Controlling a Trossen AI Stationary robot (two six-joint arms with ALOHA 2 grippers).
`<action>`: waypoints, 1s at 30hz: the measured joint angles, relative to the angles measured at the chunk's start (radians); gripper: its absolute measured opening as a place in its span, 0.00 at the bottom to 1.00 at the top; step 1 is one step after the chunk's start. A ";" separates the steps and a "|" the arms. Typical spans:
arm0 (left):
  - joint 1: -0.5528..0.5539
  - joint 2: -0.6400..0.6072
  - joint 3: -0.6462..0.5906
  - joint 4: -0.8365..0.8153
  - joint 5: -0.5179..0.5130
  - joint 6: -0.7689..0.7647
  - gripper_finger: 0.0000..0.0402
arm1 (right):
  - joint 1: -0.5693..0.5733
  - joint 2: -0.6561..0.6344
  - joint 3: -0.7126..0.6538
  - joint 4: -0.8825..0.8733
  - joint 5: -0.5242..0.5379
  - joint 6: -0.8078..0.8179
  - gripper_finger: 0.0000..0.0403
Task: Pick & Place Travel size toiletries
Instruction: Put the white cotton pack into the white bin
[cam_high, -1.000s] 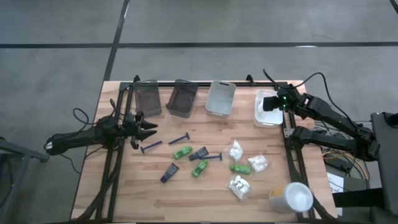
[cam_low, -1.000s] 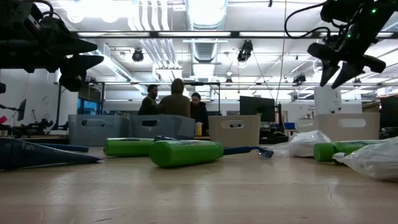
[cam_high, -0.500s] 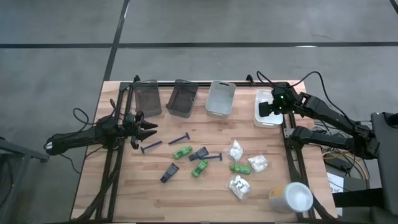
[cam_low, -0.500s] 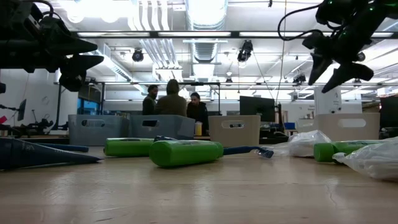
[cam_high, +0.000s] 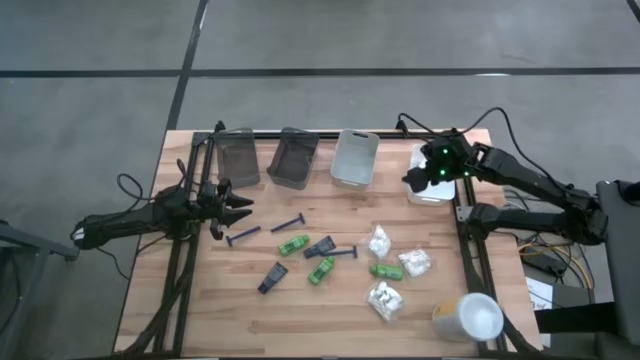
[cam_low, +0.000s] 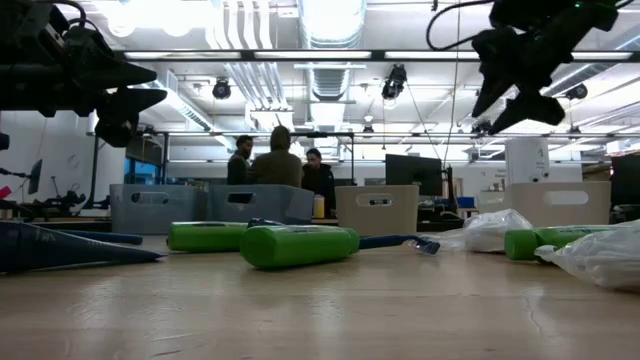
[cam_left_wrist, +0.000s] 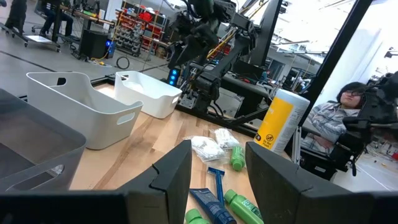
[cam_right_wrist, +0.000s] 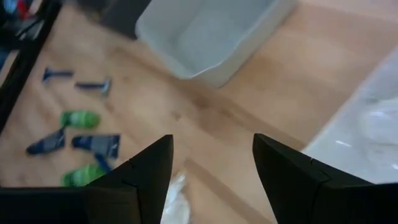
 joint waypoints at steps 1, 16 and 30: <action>0.001 0.000 0.000 0.000 0.000 0.000 0.39 | 0.012 0.014 0.009 -0.001 -0.018 -0.011 0.54; 0.000 0.000 0.000 0.000 0.000 0.000 0.39 | 0.246 0.152 0.065 -0.014 -0.084 -0.045 0.52; 0.000 0.000 0.000 0.000 0.000 0.000 0.39 | 0.381 0.337 0.065 -0.003 -0.082 -0.089 0.65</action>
